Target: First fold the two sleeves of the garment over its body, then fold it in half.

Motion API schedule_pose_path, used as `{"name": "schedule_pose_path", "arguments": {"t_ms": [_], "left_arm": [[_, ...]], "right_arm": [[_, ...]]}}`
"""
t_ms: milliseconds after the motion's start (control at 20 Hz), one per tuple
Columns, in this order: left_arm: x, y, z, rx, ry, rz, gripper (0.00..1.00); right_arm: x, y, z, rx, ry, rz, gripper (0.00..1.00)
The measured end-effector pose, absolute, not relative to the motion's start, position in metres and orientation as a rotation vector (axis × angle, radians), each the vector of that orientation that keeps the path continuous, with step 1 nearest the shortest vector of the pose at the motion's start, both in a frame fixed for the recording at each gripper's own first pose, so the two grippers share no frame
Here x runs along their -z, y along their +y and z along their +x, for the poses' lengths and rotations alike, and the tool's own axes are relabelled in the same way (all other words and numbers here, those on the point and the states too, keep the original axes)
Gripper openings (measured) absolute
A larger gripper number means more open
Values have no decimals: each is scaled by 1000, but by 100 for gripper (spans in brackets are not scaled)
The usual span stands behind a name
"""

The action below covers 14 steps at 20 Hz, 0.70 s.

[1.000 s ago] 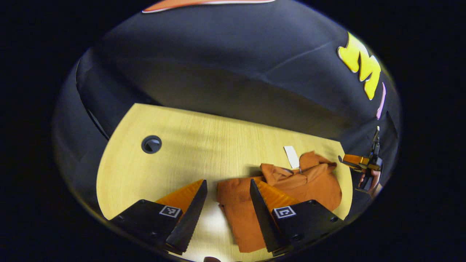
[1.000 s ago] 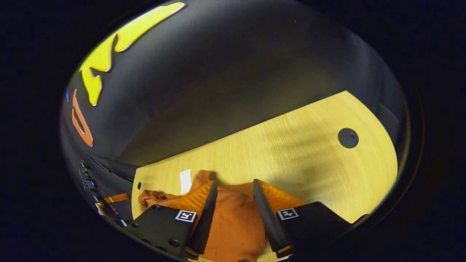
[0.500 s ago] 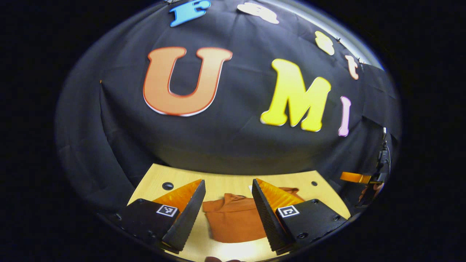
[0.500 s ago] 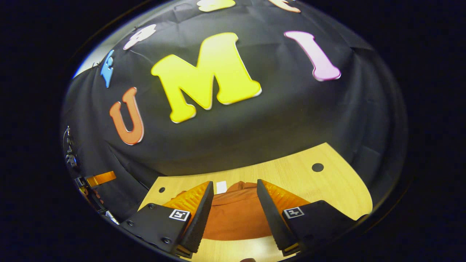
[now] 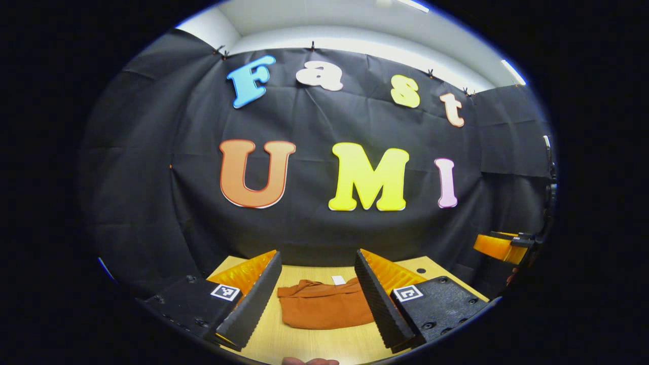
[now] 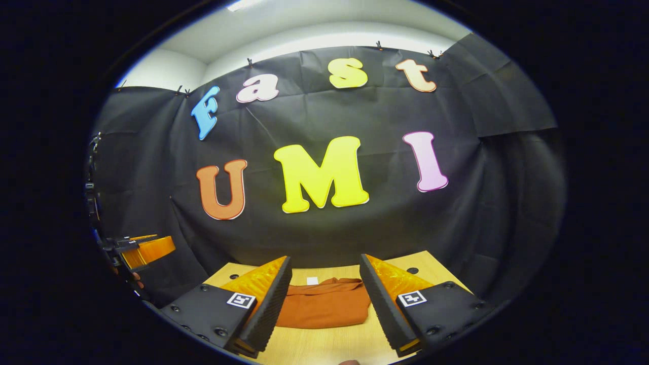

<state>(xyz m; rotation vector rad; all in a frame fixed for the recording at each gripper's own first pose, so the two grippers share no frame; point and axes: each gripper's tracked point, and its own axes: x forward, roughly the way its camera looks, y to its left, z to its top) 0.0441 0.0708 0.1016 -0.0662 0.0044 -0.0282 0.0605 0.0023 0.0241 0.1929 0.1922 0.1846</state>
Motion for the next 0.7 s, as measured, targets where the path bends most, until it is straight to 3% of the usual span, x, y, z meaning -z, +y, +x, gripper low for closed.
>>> {"name": "schedule_pose_path", "arguments": {"t_ms": [250, 300, 450, 550, 600, 700], "left_arm": [[-101, 44, -17, -24, -73, -38, 94], [-98, 38, -33, -51, -86, -17, 88], [-85, 25, -63, -79, -88, 13, 100], [-76, 19, -74, -84, -83, -6, 87], [-75, 16, -77, -85, -87, -15, 96], [-72, 13, -80, -89, -97, -26, 100]], "right_arm": [[-27, 1, -2, -267, 156, 99, 90], [-31, -2, -16, -276, 120, 79, 92], [-29, 1, -56, -309, 77, 34, 93], [-26, 1, -71, -315, 83, 32, 91], [-24, -3, -75, -310, 90, 37, 93], [-23, -9, -82, -294, 91, 56, 93]]}}
